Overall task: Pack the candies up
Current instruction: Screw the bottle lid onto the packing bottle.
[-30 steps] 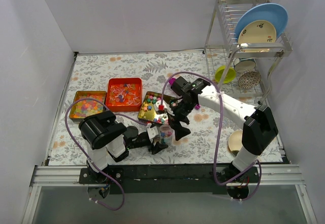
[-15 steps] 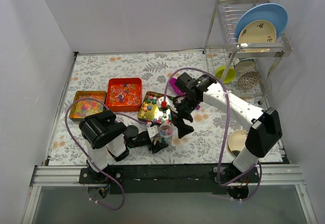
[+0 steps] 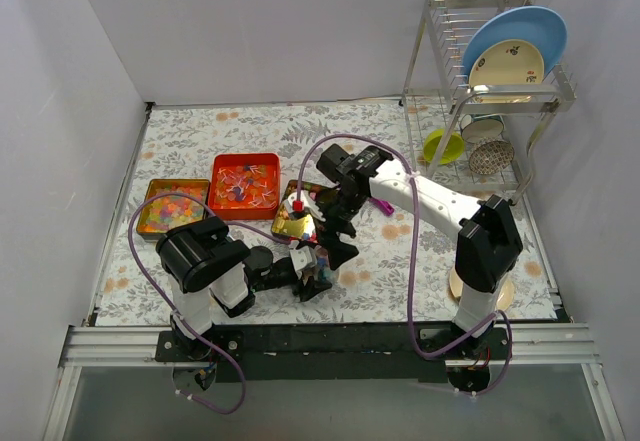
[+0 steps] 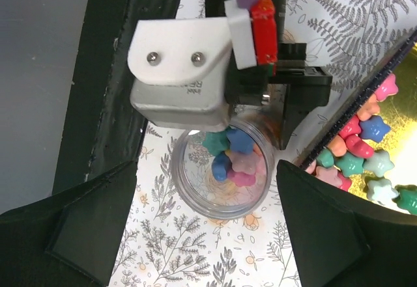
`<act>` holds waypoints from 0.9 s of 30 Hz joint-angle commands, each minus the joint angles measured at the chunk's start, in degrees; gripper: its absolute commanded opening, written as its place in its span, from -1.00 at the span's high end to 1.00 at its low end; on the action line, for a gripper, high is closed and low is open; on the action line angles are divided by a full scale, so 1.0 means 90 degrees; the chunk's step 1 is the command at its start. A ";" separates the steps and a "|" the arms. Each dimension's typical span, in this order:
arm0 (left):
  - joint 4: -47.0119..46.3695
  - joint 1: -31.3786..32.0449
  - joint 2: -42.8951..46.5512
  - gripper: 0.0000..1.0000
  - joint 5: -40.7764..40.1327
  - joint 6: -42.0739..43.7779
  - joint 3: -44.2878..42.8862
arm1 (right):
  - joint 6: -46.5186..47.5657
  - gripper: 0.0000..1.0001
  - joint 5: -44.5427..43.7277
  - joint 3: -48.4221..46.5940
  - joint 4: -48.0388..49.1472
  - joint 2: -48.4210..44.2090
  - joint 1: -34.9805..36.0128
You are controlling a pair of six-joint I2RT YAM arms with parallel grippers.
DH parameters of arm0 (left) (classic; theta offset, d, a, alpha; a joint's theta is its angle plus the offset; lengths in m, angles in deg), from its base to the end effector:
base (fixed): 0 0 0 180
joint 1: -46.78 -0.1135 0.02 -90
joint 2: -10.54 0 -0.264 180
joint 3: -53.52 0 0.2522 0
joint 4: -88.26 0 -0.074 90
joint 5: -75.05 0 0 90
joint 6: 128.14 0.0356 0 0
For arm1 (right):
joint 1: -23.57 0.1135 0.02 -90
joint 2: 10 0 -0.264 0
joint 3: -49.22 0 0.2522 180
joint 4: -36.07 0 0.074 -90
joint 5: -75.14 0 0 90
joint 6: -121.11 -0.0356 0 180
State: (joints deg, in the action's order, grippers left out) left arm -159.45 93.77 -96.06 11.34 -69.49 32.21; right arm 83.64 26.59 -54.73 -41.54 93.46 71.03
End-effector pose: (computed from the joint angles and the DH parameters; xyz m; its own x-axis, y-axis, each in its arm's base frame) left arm 0.1366 -0.1695 0.0832 -0.6669 0.0311 -0.7445 0.6987 0.3735 -0.6102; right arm 0.2234 0.2783 0.2743 0.1165 -0.7529 -0.6478 -0.9198 -0.3279 0.2157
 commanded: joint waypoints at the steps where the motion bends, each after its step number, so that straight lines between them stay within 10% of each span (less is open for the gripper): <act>1: -0.1631 -0.0054 -0.0420 1.00 -0.0566 -0.0354 0.0263 | 0.0071 -0.89 0.0189 0.0030 -0.0141 -0.0148 0.0049; 27: -0.1631 -0.0054 -0.0499 1.00 -0.0460 -0.0344 0.0243 | -0.0075 -0.89 -0.1070 0.1770 -0.0240 -0.1945 -0.0049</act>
State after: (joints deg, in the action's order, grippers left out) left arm -159.47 94.31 -96.65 11.29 -69.97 31.40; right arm 84.08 19.00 -37.72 -40.87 76.85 71.09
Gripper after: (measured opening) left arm 0.632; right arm 0.948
